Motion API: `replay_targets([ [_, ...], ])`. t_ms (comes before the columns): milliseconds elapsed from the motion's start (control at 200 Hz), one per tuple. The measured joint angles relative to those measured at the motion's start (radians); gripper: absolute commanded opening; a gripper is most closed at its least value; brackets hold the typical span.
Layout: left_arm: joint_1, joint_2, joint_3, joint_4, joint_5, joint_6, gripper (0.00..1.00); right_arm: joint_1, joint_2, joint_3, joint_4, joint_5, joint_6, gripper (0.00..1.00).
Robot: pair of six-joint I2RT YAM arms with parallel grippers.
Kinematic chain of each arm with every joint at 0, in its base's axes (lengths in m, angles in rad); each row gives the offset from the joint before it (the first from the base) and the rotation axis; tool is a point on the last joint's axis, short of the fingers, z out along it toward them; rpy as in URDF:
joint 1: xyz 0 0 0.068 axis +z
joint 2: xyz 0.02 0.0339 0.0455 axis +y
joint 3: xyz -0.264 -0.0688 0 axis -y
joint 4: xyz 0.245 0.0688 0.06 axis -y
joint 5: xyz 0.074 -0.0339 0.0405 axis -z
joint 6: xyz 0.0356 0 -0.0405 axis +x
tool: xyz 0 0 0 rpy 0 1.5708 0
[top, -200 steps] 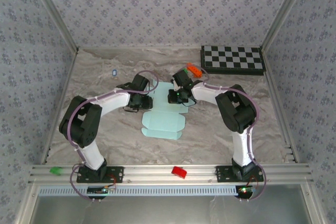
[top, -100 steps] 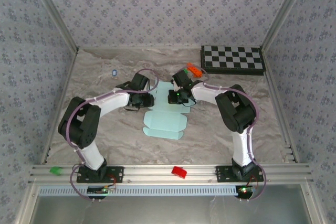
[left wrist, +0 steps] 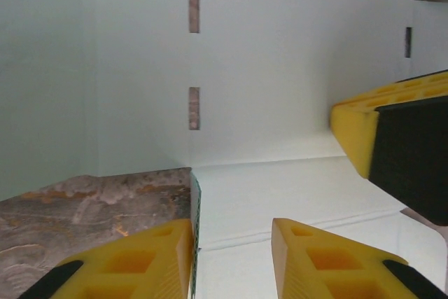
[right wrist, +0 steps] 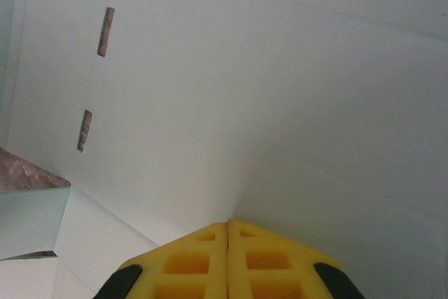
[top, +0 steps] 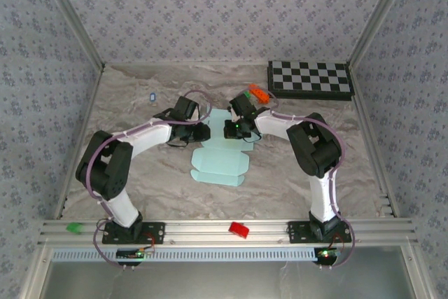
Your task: Fold the paper box
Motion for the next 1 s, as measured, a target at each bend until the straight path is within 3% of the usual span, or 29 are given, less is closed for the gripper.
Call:
replay_targets([
  [570,-0.03,0.071,0.005,0.037,0.047,-0.005,0.37,0.002,0.0,0.0,0.001,0.01,0.0,0.07],
  [870,-0.03,-0.015,0.005,-0.02,-0.074,0.011,0.36,0.002,-0.015,-0.003,-0.004,0.024,0.0,0.09],
  [940,-0.03,-0.066,0.005,-0.036,-0.103,0.024,0.33,0.0,-0.033,-0.003,-0.009,0.032,0.0,0.12],
  [1000,-0.032,-0.097,0.017,-0.058,-0.117,0.045,0.22,-0.003,-0.05,-0.003,-0.013,0.034,-0.003,0.14],
])
